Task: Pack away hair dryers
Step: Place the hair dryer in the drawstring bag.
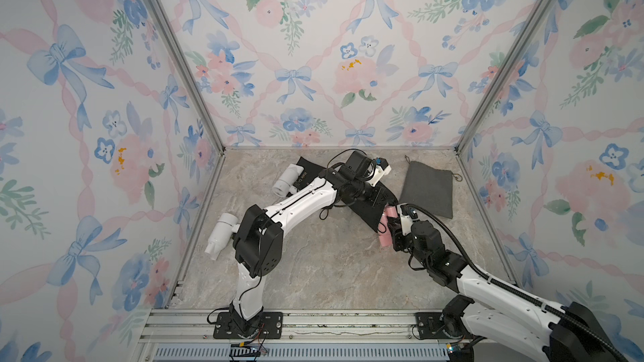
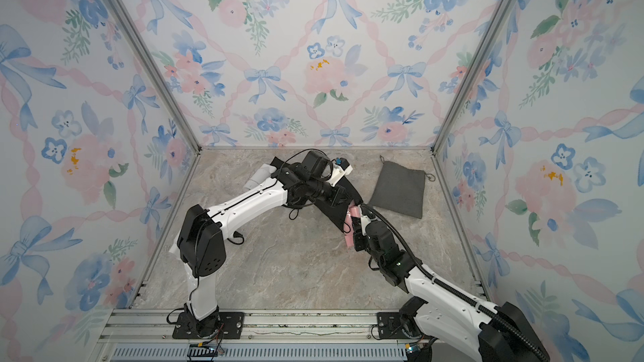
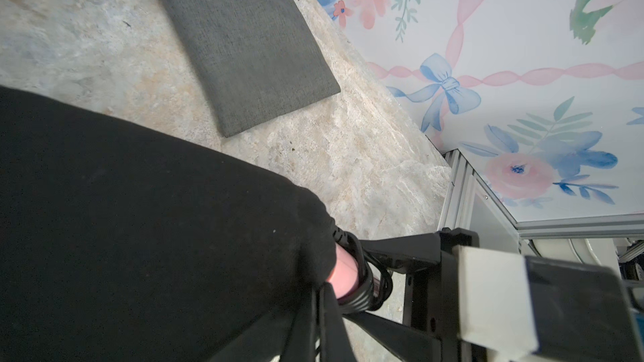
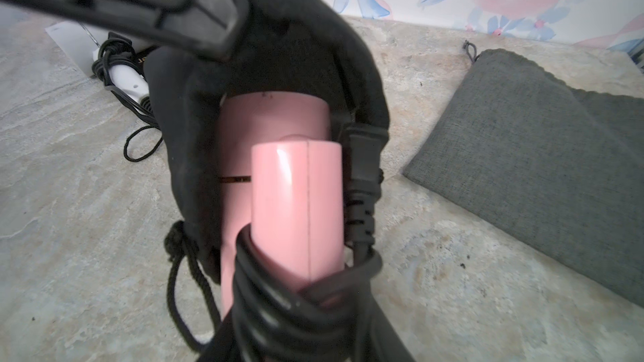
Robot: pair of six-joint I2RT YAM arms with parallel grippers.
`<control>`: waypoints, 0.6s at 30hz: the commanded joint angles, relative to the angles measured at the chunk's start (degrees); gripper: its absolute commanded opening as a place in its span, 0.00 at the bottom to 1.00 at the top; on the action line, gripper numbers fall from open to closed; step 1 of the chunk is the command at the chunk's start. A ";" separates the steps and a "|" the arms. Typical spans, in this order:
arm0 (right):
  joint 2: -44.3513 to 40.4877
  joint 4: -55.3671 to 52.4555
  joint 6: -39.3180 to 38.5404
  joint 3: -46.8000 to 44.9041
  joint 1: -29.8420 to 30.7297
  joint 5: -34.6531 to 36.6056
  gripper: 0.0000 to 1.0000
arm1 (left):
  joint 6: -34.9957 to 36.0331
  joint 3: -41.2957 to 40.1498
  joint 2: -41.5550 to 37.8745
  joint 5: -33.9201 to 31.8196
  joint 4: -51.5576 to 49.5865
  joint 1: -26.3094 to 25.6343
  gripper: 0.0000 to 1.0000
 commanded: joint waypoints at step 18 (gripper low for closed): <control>-2.31 0.34 3.92 -0.18 6.06 6.70 0.32 | 0.41 5.95 6.08 -1.01 0.50 -1.85 0.00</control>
